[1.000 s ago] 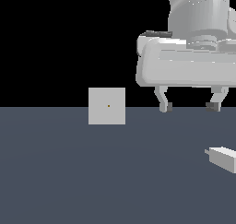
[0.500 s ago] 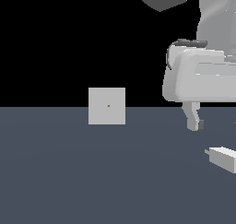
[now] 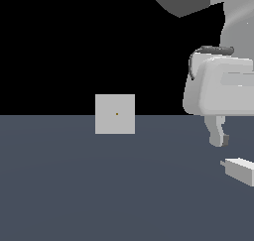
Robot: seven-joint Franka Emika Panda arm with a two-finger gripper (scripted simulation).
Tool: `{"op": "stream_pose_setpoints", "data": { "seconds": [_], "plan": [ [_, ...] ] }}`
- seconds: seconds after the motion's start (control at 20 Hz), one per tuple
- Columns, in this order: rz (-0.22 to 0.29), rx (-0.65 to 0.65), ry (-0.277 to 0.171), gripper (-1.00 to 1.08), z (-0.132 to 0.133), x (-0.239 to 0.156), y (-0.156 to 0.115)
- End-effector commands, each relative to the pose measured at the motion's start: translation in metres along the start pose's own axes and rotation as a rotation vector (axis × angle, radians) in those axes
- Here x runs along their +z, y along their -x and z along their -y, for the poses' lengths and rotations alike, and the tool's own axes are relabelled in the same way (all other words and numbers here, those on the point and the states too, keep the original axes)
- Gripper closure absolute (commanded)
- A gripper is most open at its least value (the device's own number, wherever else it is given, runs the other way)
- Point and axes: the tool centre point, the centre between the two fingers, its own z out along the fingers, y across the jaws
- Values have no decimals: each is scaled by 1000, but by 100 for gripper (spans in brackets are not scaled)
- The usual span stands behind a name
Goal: Plug the charger into the wall socket.
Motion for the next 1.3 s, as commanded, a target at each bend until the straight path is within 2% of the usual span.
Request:
{"op": "stream_pose_setpoints", "data": {
  "seconds": [0.0,0.5,0.8,0.85,1.25],
  "plan": [
    [0,0,0,-92,0,2,0],
    [-1,-2,-1,-92,0,40,5],
    [-1,-2,-1,-92,0,50,6],
    [-1,-2,-1,108,0,50,6],
    [-1,-2,-1,108,0,50,6]
  ]
}}
